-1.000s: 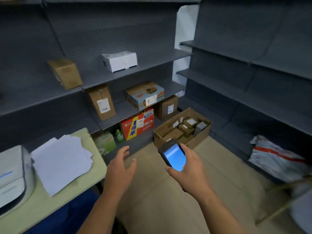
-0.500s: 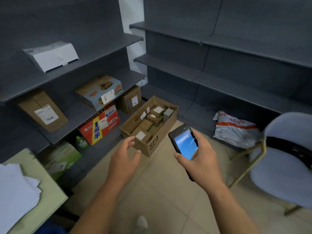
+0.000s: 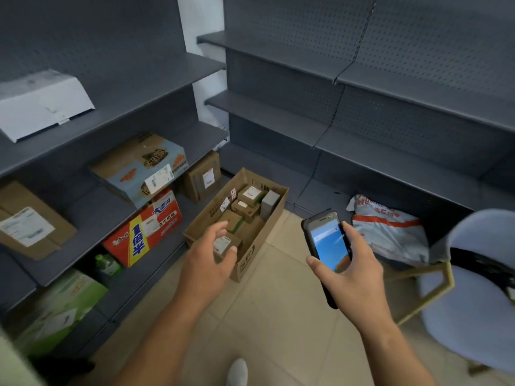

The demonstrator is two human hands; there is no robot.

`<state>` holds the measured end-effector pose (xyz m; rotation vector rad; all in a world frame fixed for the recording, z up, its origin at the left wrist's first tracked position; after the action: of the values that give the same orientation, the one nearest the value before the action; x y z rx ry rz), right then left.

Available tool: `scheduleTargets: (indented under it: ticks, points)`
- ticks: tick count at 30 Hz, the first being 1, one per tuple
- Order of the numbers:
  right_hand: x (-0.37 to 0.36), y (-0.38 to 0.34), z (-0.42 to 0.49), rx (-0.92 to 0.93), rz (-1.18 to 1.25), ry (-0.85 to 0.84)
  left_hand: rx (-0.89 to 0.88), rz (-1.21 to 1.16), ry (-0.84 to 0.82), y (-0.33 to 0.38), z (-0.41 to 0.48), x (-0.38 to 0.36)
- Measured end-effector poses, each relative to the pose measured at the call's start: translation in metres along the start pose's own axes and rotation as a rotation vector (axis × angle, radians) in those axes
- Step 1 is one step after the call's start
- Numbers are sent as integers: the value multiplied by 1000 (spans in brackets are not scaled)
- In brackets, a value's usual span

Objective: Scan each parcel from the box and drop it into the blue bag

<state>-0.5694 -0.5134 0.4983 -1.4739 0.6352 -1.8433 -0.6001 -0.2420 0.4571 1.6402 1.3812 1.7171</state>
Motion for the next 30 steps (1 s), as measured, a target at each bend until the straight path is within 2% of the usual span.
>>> scheduleTargets:
  ticks: [6, 19, 30]
  points:
    - [-40, -14, 47, -4, -39, -2, -10, 16, -55, -10, 72, 15]
    - [-68, 14, 126, -80, -78, -20, -14, 7, -98, 10, 161, -1]
    - [-86, 62, 236, 9, 6, -227, 77, 18, -46, 49, 229, -65]
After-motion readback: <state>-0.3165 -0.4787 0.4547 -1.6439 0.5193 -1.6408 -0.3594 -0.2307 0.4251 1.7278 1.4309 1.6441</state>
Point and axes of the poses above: each hand's wrist, its own z-axis towards the middle knuckle, its own x-axis out of the back of the hand, y = z × x, the point moved 1 cm from there along z, towards the middle knuckle, and after that the axes turned 8 degrees about x, right-handed, at the moved point
